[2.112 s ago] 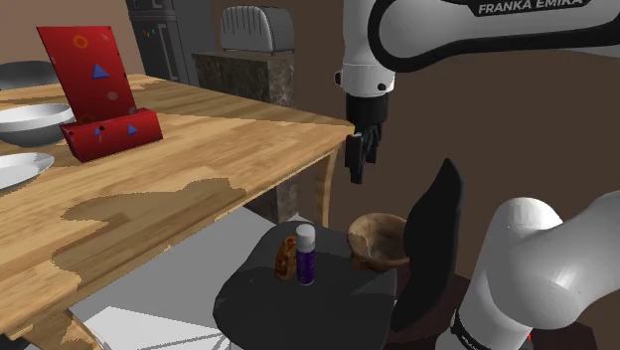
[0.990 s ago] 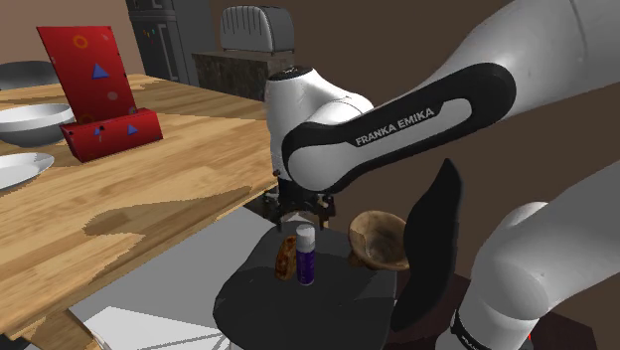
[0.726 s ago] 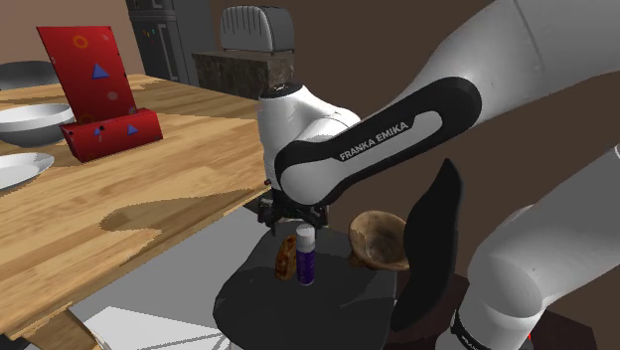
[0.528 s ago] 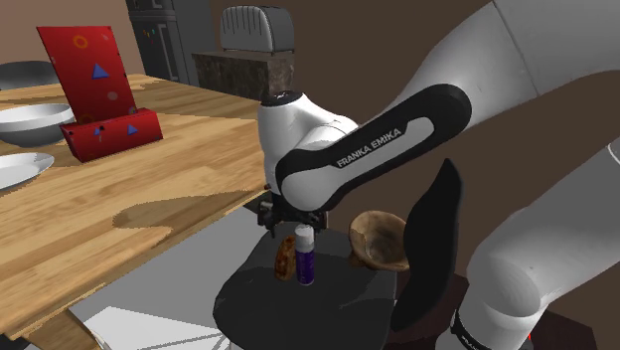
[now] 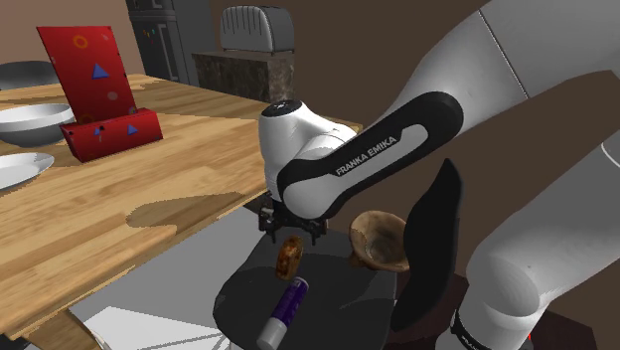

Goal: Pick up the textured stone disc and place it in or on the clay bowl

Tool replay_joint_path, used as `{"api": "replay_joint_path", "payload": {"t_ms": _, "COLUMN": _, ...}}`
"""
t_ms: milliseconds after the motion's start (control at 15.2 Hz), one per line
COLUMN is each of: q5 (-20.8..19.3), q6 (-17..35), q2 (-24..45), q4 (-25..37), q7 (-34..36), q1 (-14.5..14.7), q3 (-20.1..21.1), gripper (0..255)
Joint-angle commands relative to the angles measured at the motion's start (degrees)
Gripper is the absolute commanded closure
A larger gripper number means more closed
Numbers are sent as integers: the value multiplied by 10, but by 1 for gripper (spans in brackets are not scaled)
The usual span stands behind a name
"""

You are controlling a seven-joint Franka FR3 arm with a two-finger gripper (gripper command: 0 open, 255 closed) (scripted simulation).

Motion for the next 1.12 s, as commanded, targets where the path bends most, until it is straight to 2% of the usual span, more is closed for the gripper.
{"api": "replay_joint_path", "payload": {"t_ms": 0, "q5": 0, "q6": 0, "q2": 0, "q4": 0, "q7": 0, "q1": 0, "q3": 0, "gripper": 0}}
{"api": "replay_joint_path", "payload": {"t_ms": 66, "q5": 0, "q6": 0, "q2": 0, "q4": 0, "q7": 0, "q1": 0, "q3": 0, "gripper": 255}}
{"api": "replay_joint_path", "payload": {"t_ms": 660, "q5": 0, "q6": 0, "q2": 0, "q4": 0, "q7": 0, "q1": 0, "q3": 0, "gripper": 255}}
{"api": "replay_joint_path", "payload": {"t_ms": 1056, "q5": 12, "q6": -53, "q2": -31, "q4": 25, "q7": -16, "q1": 8, "q3": -15, "gripper": 255}}
